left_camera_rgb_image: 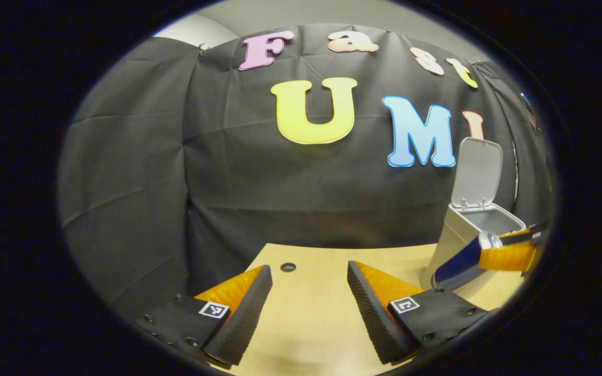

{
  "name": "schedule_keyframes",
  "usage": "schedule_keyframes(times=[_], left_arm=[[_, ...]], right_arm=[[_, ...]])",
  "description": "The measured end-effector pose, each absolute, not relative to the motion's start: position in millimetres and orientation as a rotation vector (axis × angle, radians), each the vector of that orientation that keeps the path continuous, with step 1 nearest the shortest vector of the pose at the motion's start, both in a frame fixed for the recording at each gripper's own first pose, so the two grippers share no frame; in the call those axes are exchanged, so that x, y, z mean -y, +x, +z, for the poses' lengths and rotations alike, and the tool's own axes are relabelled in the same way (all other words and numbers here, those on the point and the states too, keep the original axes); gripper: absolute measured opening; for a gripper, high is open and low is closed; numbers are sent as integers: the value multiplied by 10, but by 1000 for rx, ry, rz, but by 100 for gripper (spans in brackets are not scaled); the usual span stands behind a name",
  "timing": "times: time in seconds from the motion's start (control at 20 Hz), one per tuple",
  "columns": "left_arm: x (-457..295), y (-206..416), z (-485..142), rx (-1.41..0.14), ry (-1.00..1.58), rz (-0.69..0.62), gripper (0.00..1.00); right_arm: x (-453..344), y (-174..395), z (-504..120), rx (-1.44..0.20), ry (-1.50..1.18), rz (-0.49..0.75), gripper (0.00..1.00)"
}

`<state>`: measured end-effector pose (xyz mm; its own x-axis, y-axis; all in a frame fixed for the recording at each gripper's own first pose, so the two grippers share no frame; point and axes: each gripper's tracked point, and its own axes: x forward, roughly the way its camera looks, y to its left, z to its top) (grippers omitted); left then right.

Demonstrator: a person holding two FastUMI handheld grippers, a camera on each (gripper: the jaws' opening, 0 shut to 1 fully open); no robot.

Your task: Press the lid of the desktop garbage bin to open it, pick up the crumpled paper on the desktop and throw it into the bin, then pick up the pop can on the desktop and drop it into the bin, and finally close the garbage bin lid.

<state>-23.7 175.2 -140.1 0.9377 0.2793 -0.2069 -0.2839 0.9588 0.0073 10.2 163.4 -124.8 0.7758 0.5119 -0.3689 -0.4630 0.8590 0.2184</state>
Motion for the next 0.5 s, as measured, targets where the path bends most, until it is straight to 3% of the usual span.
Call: schedule_keyframes(times=[0.5], left_arm=[[-1643,-138,-1524,-234,-40,265,100]], right_arm=[[-1206,378,-477,-275,227,443,83]])
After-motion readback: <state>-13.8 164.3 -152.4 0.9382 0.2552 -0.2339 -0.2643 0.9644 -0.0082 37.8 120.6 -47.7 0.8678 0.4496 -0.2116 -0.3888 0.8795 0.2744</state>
